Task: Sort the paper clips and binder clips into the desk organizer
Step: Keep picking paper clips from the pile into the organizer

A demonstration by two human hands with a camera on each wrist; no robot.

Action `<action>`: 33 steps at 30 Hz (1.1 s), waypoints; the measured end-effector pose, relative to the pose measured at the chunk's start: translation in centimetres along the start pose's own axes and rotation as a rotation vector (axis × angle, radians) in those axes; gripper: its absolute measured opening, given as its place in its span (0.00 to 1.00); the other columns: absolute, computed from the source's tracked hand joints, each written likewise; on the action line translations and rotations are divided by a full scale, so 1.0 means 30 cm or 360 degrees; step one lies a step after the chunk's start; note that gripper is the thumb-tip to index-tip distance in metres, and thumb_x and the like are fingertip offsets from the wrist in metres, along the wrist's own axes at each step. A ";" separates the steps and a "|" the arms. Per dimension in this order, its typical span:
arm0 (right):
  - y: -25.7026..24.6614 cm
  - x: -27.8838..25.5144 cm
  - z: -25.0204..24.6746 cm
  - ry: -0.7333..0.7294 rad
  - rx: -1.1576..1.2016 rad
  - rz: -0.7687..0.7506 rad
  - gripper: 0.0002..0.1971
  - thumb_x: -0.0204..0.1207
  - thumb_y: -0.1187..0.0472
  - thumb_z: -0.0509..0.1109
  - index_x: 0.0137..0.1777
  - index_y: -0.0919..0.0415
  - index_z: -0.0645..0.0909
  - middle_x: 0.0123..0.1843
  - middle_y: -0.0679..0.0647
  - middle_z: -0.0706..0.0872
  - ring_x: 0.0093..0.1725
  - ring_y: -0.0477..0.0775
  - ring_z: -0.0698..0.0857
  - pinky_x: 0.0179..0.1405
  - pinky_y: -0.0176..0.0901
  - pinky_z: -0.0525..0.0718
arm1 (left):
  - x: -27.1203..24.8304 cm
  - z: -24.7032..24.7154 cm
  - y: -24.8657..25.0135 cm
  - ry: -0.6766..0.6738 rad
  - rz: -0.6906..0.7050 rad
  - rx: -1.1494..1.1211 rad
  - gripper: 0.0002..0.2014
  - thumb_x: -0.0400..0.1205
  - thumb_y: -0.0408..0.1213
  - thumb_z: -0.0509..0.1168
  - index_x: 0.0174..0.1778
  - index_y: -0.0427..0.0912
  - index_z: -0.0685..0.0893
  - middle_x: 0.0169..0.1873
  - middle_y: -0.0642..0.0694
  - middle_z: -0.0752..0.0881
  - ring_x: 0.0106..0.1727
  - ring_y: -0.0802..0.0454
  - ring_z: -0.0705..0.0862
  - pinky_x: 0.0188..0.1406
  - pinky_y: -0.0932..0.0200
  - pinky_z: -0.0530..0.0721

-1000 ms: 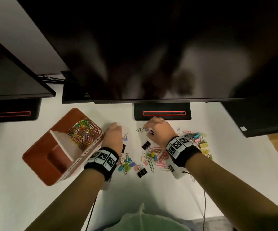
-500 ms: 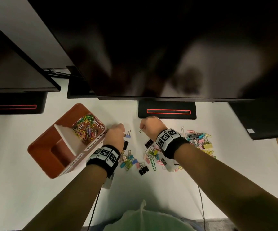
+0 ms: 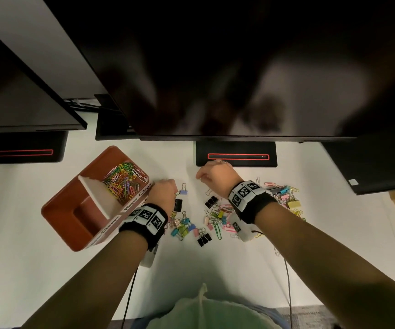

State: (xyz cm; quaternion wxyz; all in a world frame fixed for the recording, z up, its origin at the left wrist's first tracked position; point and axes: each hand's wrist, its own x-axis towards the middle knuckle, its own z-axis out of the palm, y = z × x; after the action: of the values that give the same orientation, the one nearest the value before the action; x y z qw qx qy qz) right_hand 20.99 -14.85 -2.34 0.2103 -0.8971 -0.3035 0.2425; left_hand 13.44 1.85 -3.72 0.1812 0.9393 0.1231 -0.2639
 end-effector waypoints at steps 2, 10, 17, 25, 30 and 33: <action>0.017 -0.033 -0.041 0.0171 0.0137 -0.0025 0.08 0.78 0.62 0.66 0.52 0.58 0.85 0.52 0.55 0.86 0.52 0.54 0.82 0.57 0.47 0.81 | -0.002 0.006 0.008 0.0015 0.0033 0.0041 0.09 0.79 0.27 0.63 0.55 0.34 0.80 0.52 0.38 0.84 0.53 0.43 0.83 0.55 0.48 0.85; 0.130 -0.257 -0.096 -0.0002 0.0198 0.0118 0.02 0.74 0.62 0.71 0.43 0.57 0.85 0.46 0.47 0.80 0.45 0.48 0.82 0.51 0.39 0.81 | -0.149 -0.051 0.102 0.0163 0.0658 -0.0406 0.01 0.79 0.37 0.65 0.45 0.45 0.81 0.46 0.51 0.79 0.45 0.59 0.80 0.50 0.65 0.80; 0.105 -0.304 0.016 -0.0236 -0.0165 0.0052 0.03 0.73 0.56 0.70 0.44 0.50 0.84 0.55 0.46 0.81 0.57 0.50 0.79 0.65 0.55 0.74 | -0.225 0.124 0.171 -0.0252 0.1030 0.0188 0.12 0.81 0.39 0.62 0.60 0.48 0.81 0.50 0.49 0.82 0.51 0.53 0.78 0.54 0.57 0.76; 0.065 -0.242 0.040 -0.0319 -0.0074 0.0160 0.08 0.72 0.62 0.68 0.51 0.57 0.79 0.51 0.54 0.87 0.53 0.59 0.83 0.57 0.51 0.78 | -0.173 0.175 0.197 -0.0067 0.0845 0.0247 0.09 0.80 0.40 0.64 0.53 0.44 0.83 0.51 0.47 0.84 0.55 0.47 0.79 0.55 0.57 0.76; 0.067 -0.212 0.029 -0.0450 -0.0160 0.0200 0.09 0.73 0.62 0.68 0.53 0.57 0.80 0.53 0.56 0.87 0.54 0.58 0.84 0.55 0.50 0.80 | -0.159 0.176 0.187 -0.0053 0.0795 0.0401 0.08 0.81 0.42 0.63 0.51 0.42 0.81 0.54 0.46 0.79 0.57 0.47 0.75 0.55 0.52 0.72; 0.078 -0.211 0.011 -0.0480 -0.0161 0.0212 0.07 0.75 0.61 0.67 0.51 0.58 0.83 0.53 0.56 0.85 0.53 0.58 0.83 0.56 0.50 0.81 | -0.167 0.177 0.176 -0.0034 0.0813 0.0492 0.07 0.83 0.41 0.59 0.52 0.45 0.78 0.54 0.48 0.80 0.58 0.48 0.75 0.59 0.51 0.69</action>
State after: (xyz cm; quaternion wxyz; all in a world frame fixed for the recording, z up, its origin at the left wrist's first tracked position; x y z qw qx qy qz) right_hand 17.42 -20.57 -1.89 0.1005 -0.8781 -0.2832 0.3723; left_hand 8.61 -5.76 -3.78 0.0979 0.9535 -0.1607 -0.2353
